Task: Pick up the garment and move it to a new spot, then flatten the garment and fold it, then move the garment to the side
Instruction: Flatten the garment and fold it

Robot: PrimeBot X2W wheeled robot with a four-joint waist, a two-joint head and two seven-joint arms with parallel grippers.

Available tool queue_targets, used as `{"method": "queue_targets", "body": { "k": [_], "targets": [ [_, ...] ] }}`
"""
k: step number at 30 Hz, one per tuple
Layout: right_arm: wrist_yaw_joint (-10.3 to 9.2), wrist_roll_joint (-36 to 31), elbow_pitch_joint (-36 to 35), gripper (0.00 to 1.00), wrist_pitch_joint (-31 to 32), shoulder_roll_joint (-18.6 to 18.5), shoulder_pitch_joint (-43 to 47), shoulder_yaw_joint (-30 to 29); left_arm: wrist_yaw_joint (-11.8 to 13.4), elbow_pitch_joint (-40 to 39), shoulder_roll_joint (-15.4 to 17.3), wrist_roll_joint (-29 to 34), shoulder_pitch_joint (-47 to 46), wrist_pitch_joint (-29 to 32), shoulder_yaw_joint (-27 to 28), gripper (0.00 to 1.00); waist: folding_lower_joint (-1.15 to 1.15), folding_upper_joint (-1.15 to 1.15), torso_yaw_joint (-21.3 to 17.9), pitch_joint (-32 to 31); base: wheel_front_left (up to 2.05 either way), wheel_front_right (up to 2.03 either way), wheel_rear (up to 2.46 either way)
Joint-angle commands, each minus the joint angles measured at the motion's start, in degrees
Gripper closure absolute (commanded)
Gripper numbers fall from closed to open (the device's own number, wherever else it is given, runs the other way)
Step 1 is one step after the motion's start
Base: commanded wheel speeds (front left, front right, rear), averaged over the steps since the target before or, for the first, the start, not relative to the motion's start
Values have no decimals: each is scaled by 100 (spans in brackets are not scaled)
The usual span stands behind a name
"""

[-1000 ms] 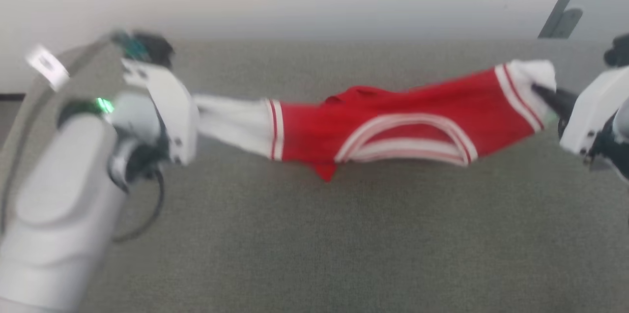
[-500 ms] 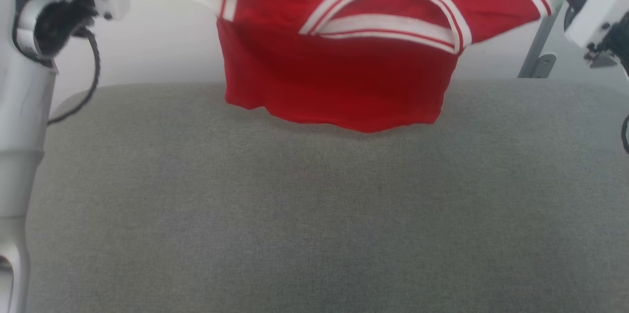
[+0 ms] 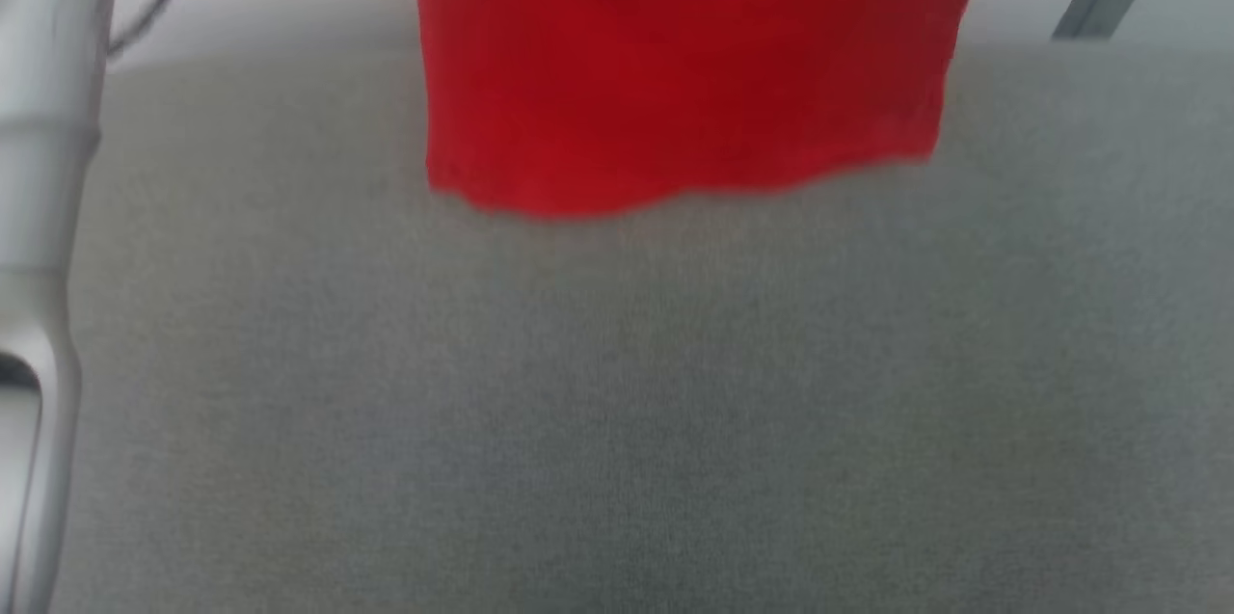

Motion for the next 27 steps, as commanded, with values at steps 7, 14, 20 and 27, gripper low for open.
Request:
{"method": "queue_targets", "body": {
  "k": [7, 14, 20, 27],
  "targets": [
    [-2, -466, 624, 100, -1669, -228, -1001, 219, 204, 544, -350, 299, -994, -1343, -9, 100, 0, 0, 59, 1476, 0, 0, 0],
    [-2, -666, 1264, 100, -2296, -186, -1231, 672, 73, 1119, -595, 485, -1088, -2699, -149, 100, 0, 0, 156, 1815, 0, 0, 0],
    [-5, -39, 1631, 100, -2136, -160, -608, 1341, -151, 1898, -802, 289, -432, -2605, -255, 100, 0, 0, 213, 1698, 0, 0, 0],
    [-5, 1041, 1359, 100, -1430, -468, 353, 1963, -360, 2473, -962, -90, 515, -1932, -310, 100, 0, 0, 303, 1290, 0, 0, 0]
  ]
}}
